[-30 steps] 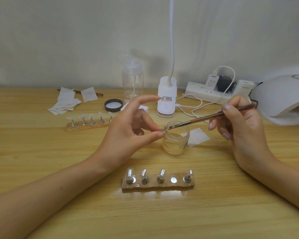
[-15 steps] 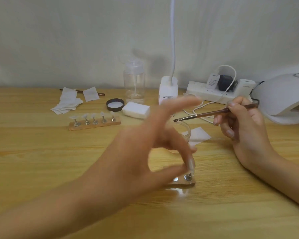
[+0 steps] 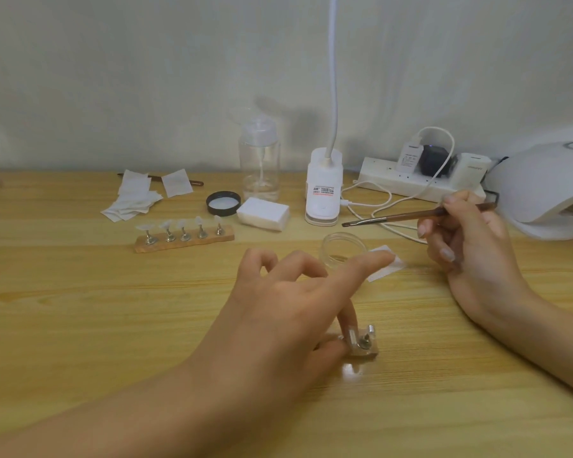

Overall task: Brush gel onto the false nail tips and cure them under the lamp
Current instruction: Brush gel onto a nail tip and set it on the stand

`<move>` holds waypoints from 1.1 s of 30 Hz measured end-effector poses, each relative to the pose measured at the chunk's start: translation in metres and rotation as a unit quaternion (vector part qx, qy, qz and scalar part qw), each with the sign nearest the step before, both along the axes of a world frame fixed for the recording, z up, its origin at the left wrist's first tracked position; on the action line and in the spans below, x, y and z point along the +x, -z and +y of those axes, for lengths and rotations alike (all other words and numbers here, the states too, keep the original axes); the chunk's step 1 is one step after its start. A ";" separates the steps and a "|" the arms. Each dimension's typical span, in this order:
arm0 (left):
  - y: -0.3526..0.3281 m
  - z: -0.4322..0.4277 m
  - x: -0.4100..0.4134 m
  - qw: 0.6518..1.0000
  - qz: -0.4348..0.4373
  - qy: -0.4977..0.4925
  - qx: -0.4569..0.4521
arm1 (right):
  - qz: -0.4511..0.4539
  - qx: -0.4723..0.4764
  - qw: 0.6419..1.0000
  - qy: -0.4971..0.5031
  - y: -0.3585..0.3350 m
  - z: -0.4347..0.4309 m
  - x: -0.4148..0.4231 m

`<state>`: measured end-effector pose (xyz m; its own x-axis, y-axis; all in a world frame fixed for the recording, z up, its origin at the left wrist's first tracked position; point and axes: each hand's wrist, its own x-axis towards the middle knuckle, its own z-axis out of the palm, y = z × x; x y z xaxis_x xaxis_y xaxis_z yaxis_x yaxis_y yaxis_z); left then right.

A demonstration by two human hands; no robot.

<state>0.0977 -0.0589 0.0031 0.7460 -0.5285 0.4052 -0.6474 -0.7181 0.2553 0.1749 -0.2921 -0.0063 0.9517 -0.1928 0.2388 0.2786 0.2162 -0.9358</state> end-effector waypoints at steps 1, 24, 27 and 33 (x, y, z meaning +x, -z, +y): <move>-0.002 0.000 0.000 1.000 0.011 -0.006 0.003 | 0.000 0.000 1.000 0.001 0.000 0.000 0.000; -0.011 0.010 0.001 0.996 -0.035 0.016 0.082 | -0.007 0.006 1.000 -0.007 0.004 -0.003 0.002; -0.011 0.009 -0.004 0.983 -0.134 0.075 0.104 | -0.009 0.007 1.000 -0.005 0.004 -0.002 0.003; -0.041 0.017 0.026 0.982 0.065 0.075 -0.161 | -0.005 0.007 1.000 -0.005 0.003 0.000 0.001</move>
